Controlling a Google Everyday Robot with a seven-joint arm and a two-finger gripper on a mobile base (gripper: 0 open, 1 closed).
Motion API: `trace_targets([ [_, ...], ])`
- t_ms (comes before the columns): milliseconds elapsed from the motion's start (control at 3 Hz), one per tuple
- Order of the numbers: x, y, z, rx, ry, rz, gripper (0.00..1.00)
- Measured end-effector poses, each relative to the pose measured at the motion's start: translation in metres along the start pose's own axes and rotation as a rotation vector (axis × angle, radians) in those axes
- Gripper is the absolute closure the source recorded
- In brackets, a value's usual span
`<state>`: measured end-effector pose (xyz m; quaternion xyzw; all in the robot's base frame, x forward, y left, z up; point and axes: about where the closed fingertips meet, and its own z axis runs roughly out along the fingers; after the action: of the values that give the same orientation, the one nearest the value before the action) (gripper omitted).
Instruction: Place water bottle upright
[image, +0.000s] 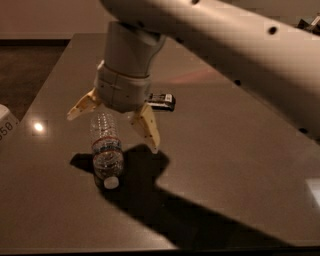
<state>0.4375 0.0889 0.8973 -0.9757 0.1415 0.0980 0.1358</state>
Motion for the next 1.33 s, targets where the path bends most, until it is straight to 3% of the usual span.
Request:
trace_targets([
  [667, 0.007, -0.014, 0.030, -0.105, -0.024, -0.202, 0.00],
  [1333, 0.007, -0.017, 0.049, -0.160, -0.016, -0.328, 0.00],
])
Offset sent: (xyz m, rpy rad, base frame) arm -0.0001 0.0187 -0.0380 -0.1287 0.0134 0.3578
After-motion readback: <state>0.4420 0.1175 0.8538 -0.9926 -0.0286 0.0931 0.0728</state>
